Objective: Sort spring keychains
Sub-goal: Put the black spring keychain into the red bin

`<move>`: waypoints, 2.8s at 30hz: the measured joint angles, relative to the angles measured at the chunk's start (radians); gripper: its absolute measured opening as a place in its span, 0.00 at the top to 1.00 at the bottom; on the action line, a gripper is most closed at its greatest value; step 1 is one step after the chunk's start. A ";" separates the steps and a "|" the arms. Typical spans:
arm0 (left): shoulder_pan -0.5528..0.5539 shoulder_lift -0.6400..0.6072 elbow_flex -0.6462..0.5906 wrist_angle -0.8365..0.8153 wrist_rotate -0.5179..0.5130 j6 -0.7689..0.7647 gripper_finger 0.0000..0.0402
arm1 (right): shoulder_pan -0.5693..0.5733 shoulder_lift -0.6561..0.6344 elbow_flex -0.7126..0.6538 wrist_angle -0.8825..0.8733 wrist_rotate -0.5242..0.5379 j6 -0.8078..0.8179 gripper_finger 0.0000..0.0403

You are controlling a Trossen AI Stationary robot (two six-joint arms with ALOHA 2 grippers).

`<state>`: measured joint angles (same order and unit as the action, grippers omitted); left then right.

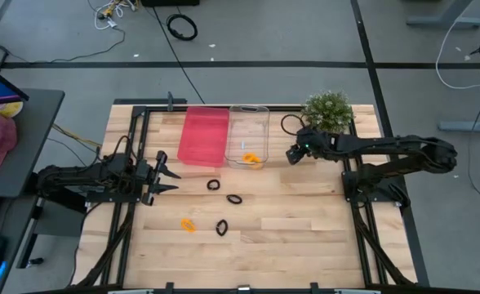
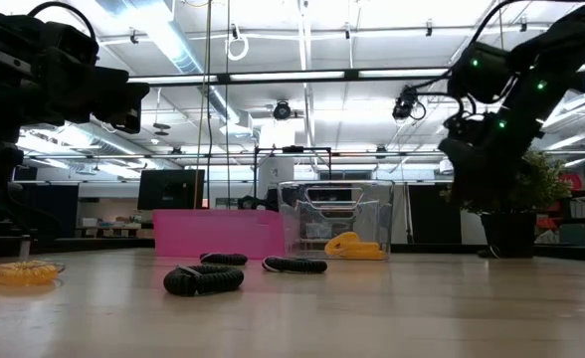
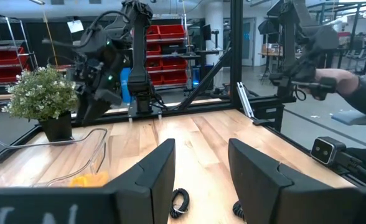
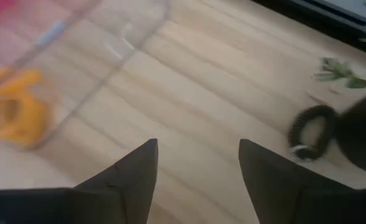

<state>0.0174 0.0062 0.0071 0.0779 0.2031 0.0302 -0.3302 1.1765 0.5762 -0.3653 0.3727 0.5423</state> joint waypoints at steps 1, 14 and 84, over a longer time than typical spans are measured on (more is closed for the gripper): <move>0.000 0.000 0.000 0.000 0.000 0.000 0.62 | -0.010 0.005 0.000 -0.011 0.008 0.001 0.45; 0.000 0.000 0.000 0.000 0.000 0.000 0.62 | -0.082 0.097 0.000 -0.019 0.076 -0.008 0.59; 0.000 0.000 0.000 0.000 0.000 -0.001 0.62 | -0.193 0.310 -0.102 0.166 0.221 -0.101 0.97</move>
<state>0.0177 0.0061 0.0074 0.0780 0.2031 0.0296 -0.5228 1.4868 0.4744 -0.1991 0.5938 0.4416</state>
